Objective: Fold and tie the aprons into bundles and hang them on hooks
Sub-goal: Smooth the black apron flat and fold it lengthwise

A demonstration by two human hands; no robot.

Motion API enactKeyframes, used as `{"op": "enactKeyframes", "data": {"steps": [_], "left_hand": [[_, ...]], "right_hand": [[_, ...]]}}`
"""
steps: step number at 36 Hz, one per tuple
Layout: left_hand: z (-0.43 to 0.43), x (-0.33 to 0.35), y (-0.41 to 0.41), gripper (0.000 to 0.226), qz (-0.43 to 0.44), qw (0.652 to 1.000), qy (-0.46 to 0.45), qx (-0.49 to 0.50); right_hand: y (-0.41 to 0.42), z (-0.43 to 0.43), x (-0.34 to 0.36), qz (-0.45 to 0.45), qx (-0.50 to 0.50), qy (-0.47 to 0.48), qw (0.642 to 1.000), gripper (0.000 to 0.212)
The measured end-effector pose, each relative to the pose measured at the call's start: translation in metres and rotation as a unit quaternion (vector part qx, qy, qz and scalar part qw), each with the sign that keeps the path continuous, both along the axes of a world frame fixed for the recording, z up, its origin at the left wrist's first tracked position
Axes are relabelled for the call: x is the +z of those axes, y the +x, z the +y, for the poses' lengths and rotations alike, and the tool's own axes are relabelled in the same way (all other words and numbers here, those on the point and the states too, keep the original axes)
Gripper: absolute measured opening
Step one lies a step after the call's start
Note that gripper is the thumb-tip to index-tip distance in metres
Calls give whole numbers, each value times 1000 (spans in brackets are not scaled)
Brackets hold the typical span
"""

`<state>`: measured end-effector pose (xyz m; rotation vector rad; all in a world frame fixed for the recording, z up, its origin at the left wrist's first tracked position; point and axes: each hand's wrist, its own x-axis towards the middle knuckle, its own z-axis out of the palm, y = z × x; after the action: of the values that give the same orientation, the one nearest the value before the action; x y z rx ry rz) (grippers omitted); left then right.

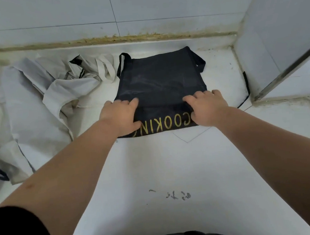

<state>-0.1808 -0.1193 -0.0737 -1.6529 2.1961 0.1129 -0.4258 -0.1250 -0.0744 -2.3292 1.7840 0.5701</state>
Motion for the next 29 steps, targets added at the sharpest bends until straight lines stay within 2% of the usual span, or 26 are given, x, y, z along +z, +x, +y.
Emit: {"op": "enactKeyframes", "data": {"steps": [3,5,7,9,13,19,22,29], "left_hand": [[8,-9,-12,79,-59,992,-51,-97],[16,-18,-26,73,-15,991,-2,-130],[25,-28,-39,62,80,992,69,-74],[31,-37,-43,65,131,985,112,-26],[34,-50,-42,73,139,986,93,-15],[31,-53,-38,65,148,987,61,-4],[34,-60,-32,70,138,990,27,26],[29,-54,-22,88,140,988,60,22]], "right_hand": [[4,3,-16,-9,2,26,1000,56],[8,8,-27,-29,-9,27,999,55],[10,15,-35,-41,-13,11,999,61],[11,23,-38,-42,11,-6,999,72],[16,29,-42,-51,48,24,997,89],[9,15,-46,-64,20,34,997,76],[7,13,-48,-78,-5,39,996,78],[3,16,-50,-93,-8,45,995,104]]}}
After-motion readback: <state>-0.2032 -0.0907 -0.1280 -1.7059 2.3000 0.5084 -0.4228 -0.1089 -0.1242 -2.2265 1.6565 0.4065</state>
